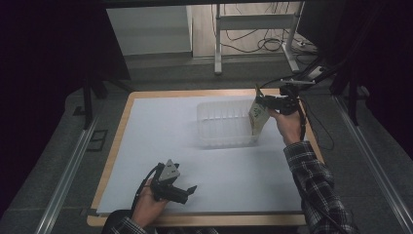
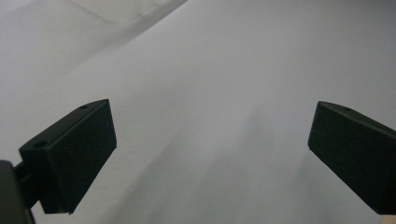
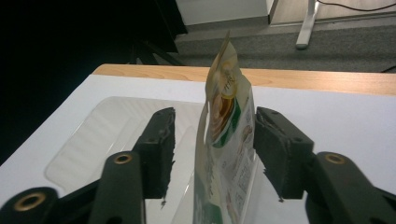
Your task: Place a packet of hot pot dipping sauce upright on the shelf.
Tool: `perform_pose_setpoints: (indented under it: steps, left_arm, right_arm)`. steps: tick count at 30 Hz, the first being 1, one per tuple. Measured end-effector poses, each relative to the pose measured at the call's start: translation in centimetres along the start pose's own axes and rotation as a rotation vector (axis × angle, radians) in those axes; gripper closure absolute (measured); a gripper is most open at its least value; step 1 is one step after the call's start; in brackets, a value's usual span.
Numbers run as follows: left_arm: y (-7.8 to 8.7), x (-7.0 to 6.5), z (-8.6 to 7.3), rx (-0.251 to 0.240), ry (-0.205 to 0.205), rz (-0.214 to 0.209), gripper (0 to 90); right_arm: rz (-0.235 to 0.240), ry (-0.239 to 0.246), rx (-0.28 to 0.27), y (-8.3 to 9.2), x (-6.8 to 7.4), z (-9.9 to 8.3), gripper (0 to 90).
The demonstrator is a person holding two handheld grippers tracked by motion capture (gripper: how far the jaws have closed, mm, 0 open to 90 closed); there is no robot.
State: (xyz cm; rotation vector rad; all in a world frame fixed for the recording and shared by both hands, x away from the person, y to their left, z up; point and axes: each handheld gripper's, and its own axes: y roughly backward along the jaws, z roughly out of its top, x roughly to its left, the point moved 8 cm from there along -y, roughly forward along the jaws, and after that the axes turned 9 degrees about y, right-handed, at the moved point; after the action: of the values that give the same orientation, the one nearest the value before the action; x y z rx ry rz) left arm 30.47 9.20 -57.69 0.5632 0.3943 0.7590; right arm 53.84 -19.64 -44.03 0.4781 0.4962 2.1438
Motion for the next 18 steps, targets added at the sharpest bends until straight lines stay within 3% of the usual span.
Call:
perform_pose_setpoints:
  steps: [18]
  left_arm:
    - [-0.04, -0.07, -0.03, 0.003, -0.005, 0.001, 0.9]
  right_arm:
    - [0.044, 0.028, -0.003, 0.82, 1.00, -0.15, 36.4]
